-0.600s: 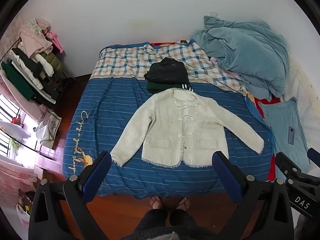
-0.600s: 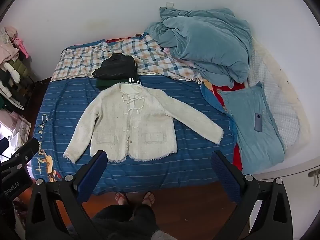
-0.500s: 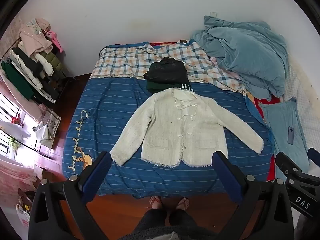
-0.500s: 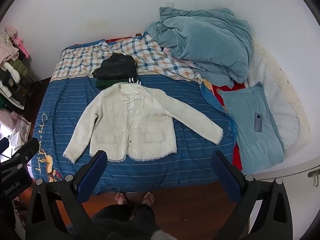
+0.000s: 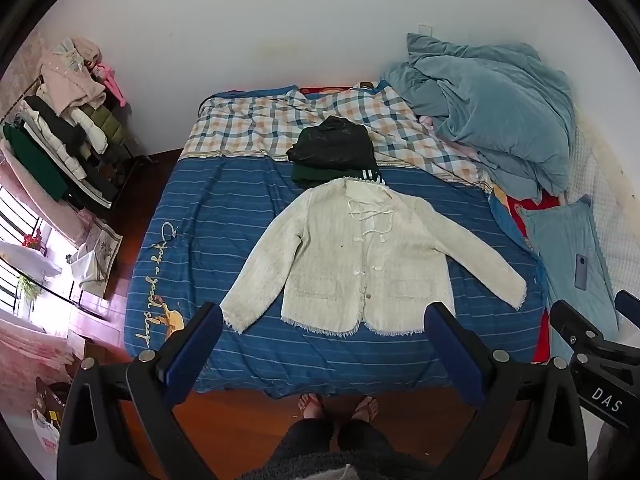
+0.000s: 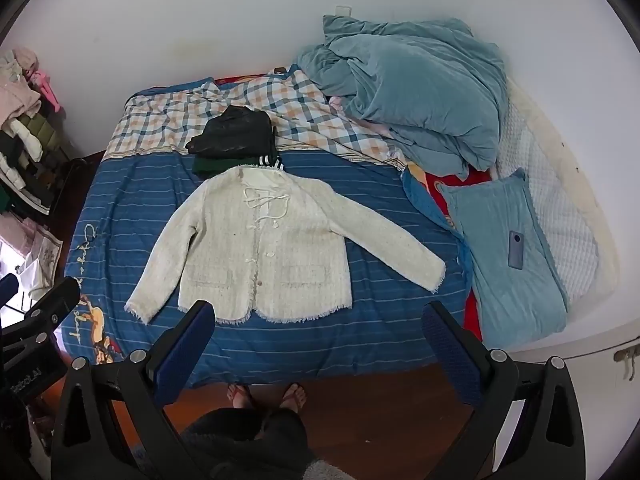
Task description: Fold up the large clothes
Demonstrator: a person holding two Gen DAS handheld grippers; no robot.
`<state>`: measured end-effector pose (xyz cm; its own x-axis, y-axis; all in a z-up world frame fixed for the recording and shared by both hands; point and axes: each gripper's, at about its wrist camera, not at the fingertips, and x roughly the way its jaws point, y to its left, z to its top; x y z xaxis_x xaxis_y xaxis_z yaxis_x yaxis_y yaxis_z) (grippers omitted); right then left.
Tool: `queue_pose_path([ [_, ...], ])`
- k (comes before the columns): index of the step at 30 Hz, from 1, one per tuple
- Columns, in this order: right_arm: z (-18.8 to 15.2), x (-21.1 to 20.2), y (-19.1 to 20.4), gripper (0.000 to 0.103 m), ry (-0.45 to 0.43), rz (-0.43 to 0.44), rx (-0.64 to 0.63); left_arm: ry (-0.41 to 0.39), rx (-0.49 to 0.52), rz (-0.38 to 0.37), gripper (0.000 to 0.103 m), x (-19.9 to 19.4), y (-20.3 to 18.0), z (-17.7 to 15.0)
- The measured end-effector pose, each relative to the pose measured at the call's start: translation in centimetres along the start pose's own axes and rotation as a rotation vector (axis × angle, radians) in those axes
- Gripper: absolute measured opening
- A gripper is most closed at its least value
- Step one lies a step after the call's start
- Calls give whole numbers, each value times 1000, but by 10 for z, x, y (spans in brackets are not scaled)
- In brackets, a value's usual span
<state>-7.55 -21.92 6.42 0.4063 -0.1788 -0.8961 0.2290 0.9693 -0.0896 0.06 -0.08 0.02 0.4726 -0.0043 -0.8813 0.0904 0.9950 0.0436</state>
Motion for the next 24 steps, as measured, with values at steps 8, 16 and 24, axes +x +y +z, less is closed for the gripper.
queue_pose_path([
  [8, -1, 2, 2, 103, 0, 6, -5, 10, -10, -1, 103, -2, -6, 4],
  [16, -6, -1, 6, 103, -5, 9, -20, -2, -15, -9, 103, -5, 4, 0],
  [24, -5, -6, 9, 103, -9, 8, -25, -7, -15, -10, 103, -6, 4, -1],
])
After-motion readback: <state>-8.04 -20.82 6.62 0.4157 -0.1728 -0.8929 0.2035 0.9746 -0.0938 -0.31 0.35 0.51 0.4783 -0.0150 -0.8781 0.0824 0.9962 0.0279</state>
